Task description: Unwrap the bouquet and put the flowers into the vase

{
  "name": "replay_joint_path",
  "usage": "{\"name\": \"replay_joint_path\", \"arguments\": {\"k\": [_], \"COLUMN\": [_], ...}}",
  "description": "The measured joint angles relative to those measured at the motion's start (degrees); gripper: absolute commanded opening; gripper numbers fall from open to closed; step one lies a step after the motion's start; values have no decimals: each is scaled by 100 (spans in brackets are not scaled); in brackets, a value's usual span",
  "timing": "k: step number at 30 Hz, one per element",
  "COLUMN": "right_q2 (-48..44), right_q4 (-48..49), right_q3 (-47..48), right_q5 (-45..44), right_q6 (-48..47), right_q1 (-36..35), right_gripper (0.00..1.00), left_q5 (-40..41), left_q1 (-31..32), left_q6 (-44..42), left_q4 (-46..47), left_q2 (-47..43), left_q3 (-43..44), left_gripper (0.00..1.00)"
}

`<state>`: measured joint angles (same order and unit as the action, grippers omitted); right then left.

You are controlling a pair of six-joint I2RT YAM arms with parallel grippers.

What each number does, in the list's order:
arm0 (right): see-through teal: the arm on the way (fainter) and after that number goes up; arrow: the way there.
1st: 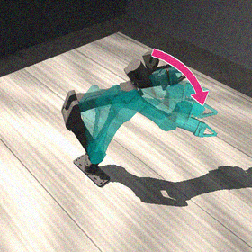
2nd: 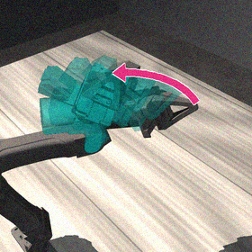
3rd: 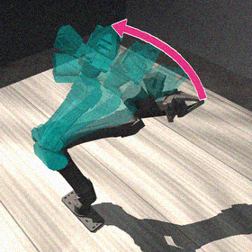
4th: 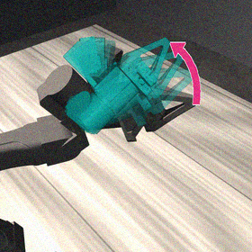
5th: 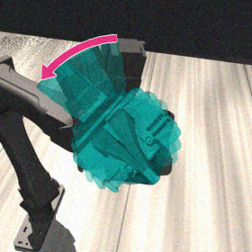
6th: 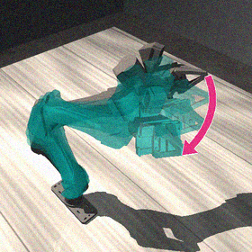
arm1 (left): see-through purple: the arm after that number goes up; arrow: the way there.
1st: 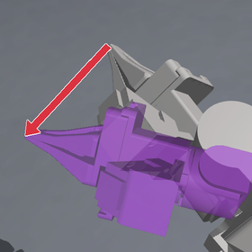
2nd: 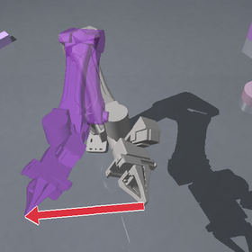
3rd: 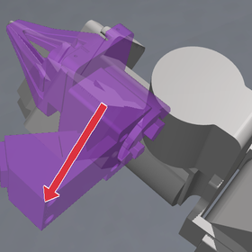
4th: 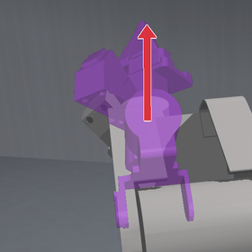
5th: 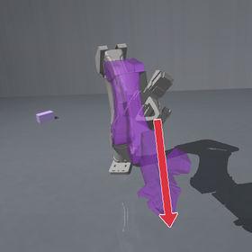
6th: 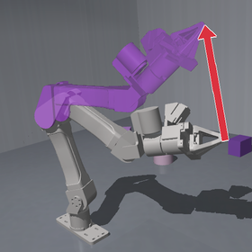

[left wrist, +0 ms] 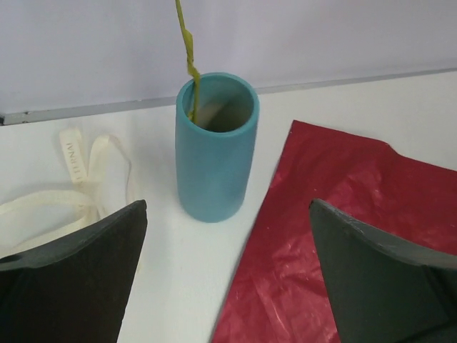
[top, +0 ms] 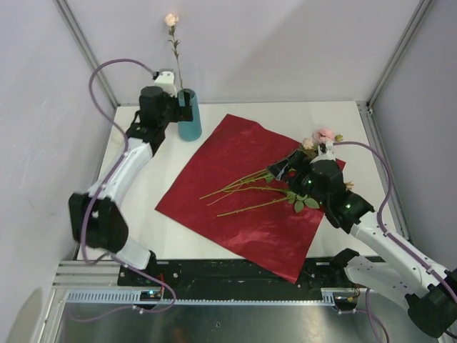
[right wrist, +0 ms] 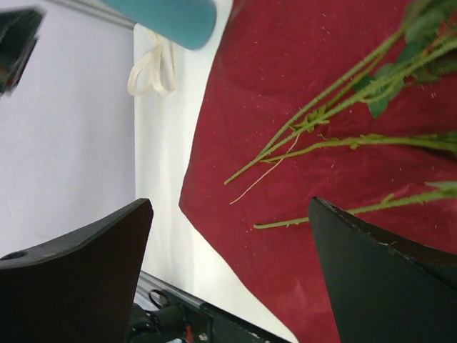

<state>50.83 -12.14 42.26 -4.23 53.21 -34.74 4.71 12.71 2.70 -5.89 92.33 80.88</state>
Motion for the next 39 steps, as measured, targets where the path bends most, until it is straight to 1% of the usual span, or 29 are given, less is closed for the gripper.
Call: {"name": "replay_joint_path", "arguments": {"k": [5,11,13,18,20,22,23,25,29,33,39], "right_q2": [0,2,17,125,190,238,256,278,389,605,1038], "right_q4": [-68,-149,-162,-138,-138,-142,-153,-186,-339,-385,-361], "right_q3": [-341,-514,-518,-748,-909,-1049,-1106,-1189,-1268,-1292,-1300], "right_q5": [-243,-529,-680,-925,-1025,-1123,-1180,-1276,-1495,-1628,-1716], "right_q6": [717,1207,1423,1947,2168,2365,2474,2695,3115,3375,3637], "right_q1": [-9,-155,-240,-365,-400,-431,-444,-457,-459,-459,-470], "right_gripper": [95,91,87,70,62,53,51,50,50,49,48], "left_q5": [-153,-369,-555,-1303,-1692,-1915,-2046,-2199,-2227,-2184,-2173], "left_q1": [2,0,0,2,2,2,2,15,98,153,155], "left_q6": [-11,157,354,979,1213,1305,1349,1394,1390,1388,1394], "left_q4": [-129,-286,-358,-507,-616,-726,-807,-953,-1180,-1193,-1209], "left_q2": [-1349,-2468,-2811,-3598,-3790,-3845,-3875,-3952,-4240,-4439,-4395], "left_q3": [-693,-1217,-1471,-2302,-2662,-2848,-2964,-3178,-3504,-3633,-3733], "left_gripper": [100,100,100,100,100,100,100,100,100,100,100]}}
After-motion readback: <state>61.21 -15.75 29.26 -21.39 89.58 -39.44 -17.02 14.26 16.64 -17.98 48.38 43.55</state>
